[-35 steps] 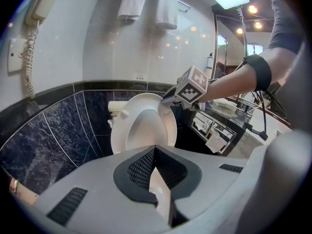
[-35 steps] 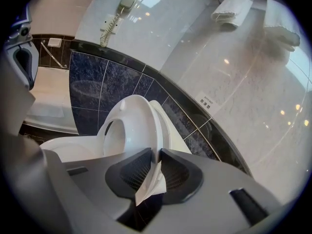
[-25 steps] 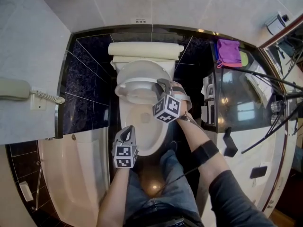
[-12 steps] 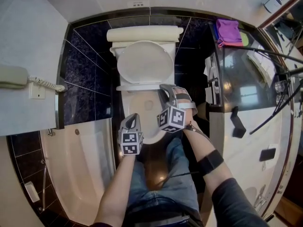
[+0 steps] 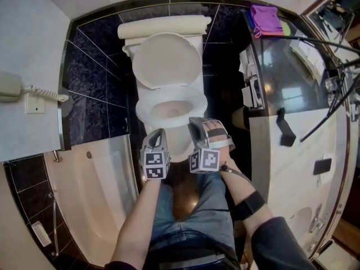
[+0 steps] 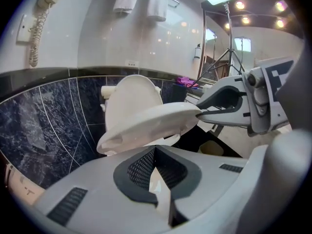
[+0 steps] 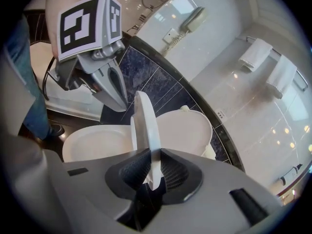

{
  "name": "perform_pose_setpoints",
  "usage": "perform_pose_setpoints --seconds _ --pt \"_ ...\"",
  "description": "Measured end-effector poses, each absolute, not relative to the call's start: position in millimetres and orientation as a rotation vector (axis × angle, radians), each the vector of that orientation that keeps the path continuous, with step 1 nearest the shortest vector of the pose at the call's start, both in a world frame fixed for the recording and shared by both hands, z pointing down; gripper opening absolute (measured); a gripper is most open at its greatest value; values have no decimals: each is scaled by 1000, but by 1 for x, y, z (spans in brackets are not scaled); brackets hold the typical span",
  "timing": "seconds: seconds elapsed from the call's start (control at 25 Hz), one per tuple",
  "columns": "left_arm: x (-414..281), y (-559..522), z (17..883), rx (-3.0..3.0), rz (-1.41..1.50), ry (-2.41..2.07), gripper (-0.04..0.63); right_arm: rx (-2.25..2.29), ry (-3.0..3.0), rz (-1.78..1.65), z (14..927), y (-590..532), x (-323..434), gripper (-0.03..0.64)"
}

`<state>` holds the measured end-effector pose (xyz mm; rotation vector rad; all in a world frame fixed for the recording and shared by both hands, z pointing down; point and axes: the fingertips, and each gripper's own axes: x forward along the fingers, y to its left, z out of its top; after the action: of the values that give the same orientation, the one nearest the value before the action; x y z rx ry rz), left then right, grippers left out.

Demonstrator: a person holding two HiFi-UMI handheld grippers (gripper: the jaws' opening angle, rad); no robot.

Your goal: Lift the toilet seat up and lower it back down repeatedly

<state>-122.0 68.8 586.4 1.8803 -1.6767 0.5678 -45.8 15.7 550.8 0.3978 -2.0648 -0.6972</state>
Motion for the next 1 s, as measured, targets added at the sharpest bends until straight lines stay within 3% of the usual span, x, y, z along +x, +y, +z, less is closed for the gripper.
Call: perform_pose_setpoints --seconds 0.84,1.0 --pt "-100 123 643 1871 555 -1595 -5 260 -1955 -629 610 100 -11 81" --pt "-102 129 655 1840 552 -1601 -5 264 -1974 -630 608 113 -5 17"
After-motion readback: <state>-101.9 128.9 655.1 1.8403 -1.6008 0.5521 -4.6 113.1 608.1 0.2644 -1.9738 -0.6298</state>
